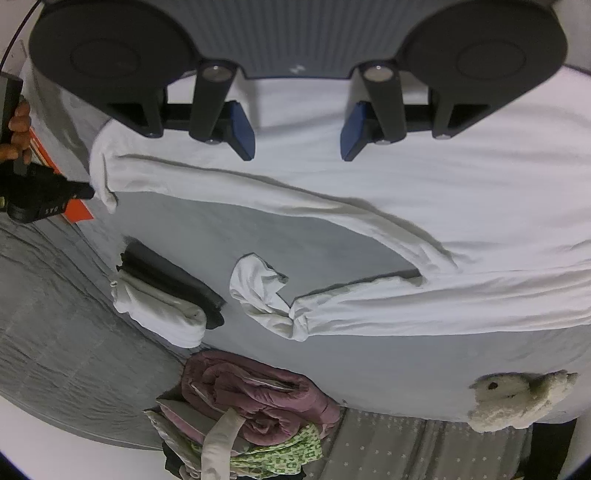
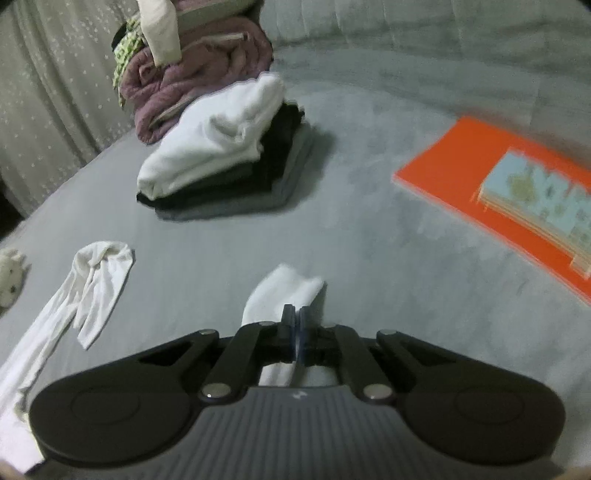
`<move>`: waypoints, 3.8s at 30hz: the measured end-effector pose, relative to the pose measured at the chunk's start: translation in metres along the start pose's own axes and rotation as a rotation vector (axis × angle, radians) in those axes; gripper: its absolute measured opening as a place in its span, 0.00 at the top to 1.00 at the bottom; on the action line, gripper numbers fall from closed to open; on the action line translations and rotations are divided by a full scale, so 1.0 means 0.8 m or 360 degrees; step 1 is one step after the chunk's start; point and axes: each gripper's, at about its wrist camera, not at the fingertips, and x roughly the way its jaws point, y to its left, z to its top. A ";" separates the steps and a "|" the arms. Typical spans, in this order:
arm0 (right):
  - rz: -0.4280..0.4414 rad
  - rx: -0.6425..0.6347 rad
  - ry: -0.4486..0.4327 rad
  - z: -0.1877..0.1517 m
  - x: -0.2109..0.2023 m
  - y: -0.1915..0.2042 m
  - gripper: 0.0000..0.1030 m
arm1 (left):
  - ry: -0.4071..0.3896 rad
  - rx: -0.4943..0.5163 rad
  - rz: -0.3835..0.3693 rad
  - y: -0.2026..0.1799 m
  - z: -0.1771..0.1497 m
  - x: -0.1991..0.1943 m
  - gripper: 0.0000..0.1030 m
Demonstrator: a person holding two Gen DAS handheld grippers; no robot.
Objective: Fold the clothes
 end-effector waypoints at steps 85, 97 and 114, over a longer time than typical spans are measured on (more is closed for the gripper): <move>-0.0118 0.0173 -0.0071 0.009 -0.021 -0.047 0.97 | 0.0201 0.0645 -0.0522 -0.078 -0.042 0.002 0.53; -0.0025 0.0378 0.0035 0.003 -0.012 -0.085 0.80 | 0.0176 0.0708 -0.0465 -0.083 -0.044 0.006 0.53; -0.0135 0.0117 0.0003 -0.004 -0.004 -0.049 1.00 | 0.0143 0.0828 -0.0393 -0.091 -0.047 0.016 0.63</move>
